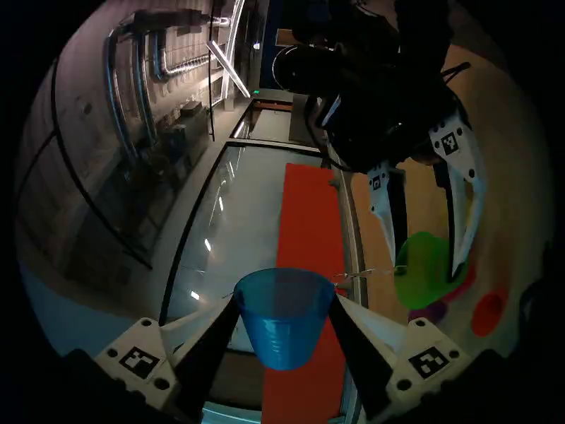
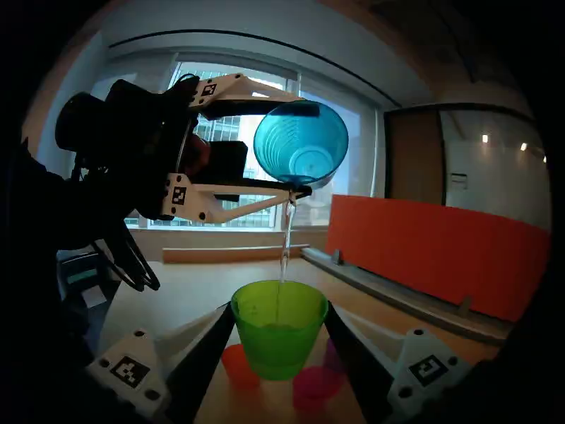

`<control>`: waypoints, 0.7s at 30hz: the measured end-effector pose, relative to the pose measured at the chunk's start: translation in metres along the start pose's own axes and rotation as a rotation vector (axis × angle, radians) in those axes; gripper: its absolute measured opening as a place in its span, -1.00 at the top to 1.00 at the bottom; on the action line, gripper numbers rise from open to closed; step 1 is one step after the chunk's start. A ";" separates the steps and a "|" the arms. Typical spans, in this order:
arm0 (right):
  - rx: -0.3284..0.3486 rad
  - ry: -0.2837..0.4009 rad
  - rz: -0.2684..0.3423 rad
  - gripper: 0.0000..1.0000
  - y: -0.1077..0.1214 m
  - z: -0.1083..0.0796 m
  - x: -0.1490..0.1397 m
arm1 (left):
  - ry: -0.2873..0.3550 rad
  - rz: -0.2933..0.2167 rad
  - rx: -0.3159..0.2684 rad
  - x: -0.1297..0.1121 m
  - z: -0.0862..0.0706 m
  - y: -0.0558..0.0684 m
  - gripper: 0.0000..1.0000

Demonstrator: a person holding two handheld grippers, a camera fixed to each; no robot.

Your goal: Pour water

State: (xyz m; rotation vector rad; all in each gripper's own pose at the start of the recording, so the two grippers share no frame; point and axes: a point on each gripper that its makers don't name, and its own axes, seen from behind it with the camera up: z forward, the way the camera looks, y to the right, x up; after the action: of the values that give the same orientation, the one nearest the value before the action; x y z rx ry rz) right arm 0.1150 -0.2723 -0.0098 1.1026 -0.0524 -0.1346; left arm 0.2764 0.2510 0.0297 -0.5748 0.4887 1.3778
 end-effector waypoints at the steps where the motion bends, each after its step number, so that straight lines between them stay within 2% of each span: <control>1: 0.000 0.000 0.000 -0.84 0.000 0.000 0.000 | 0.000 0.003 0.001 0.000 0.000 -0.001 -0.73; 17: -0.005 0.000 0.000 -0.84 0.001 -0.001 0.000 | 0.001 0.038 0.007 0.003 0.000 0.001 -0.73; 21: -0.005 0.000 -0.001 -0.84 0.002 -0.001 0.000 | -0.003 0.064 0.011 0.002 0.000 -0.001 -0.73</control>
State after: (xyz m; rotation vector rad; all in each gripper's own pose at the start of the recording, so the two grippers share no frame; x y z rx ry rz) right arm 0.1154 -0.2708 -0.0085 1.0974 -0.0516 -0.1362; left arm 0.2772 0.2520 0.0284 -0.5525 0.5156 1.4361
